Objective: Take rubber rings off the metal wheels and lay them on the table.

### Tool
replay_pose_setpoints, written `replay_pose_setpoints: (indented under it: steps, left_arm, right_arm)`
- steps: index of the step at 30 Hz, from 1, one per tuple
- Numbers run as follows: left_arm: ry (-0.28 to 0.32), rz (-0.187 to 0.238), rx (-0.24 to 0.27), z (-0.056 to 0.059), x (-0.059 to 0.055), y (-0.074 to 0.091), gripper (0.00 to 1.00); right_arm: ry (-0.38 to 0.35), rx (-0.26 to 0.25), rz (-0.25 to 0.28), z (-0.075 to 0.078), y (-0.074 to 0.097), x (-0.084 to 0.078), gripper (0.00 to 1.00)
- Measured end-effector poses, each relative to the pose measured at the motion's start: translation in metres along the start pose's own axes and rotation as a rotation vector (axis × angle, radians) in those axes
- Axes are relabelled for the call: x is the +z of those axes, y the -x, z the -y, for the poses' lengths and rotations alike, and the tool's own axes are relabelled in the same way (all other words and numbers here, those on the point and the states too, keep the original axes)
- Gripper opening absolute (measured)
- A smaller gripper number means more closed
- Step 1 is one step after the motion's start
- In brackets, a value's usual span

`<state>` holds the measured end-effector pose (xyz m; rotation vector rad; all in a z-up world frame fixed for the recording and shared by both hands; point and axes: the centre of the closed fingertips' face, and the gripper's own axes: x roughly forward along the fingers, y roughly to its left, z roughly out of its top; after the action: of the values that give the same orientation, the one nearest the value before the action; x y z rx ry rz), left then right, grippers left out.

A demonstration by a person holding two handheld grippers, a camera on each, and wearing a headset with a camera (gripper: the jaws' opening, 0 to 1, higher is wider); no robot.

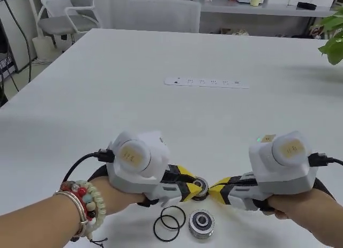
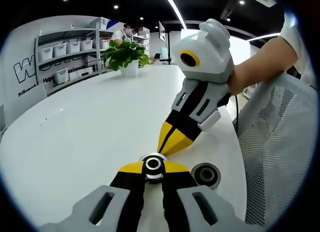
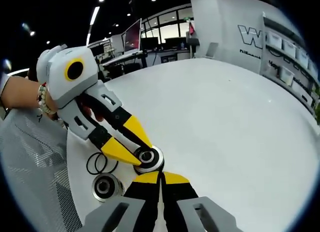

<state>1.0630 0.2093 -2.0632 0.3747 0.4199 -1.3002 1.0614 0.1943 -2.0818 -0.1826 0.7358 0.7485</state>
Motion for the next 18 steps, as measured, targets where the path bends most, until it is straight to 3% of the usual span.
replay_pose_setpoints:
  steps: [5,8,10,13,14,15,17,18]
  left_arm:
    - [-0.001,-0.001,0.003,-0.0002,0.0003,-0.0002,0.08]
    - [-0.003,-0.001,0.002,0.0002,0.0002,0.0000,0.08]
    - [-0.005,-0.001,0.002,0.0003,0.0002,0.0001,0.08]
    - [-0.005,0.001,0.003,-0.0001,0.0002,0.0001,0.08]
    - [-0.005,0.001,0.004,-0.0003,0.0002,0.0000,0.08]
    - [-0.006,0.001,0.001,0.0000,0.0002,0.0000,0.08]
    - [-0.006,0.003,0.001,0.0003,0.0003,0.0000,0.08]
    - [-0.006,0.004,0.001,0.0006,0.0005,0.0000,0.08]
  right_arm:
    - [0.009,-0.034,-0.026,0.0014,-0.0010,0.0000,0.00]
    - [-0.021,-0.039,-0.035,0.0024,-0.0005,-0.0003,0.00]
    - [-0.097,-0.055,-0.022,0.0028,-0.0002,-0.0006,0.00]
    - [-0.012,-0.039,0.030,0.0030,0.0001,0.0009,0.00]
    - [-0.026,-0.040,0.037,0.0023,-0.0003,0.0011,0.00]
    - [-0.038,-0.017,0.006,0.0004,-0.0001,-0.0025,0.00]
    - [-0.115,-0.009,0.015,0.0011,0.0013,-0.0012,0.00]
    - [-0.116,-0.009,0.015,0.0028,0.0012,-0.0007,0.00]
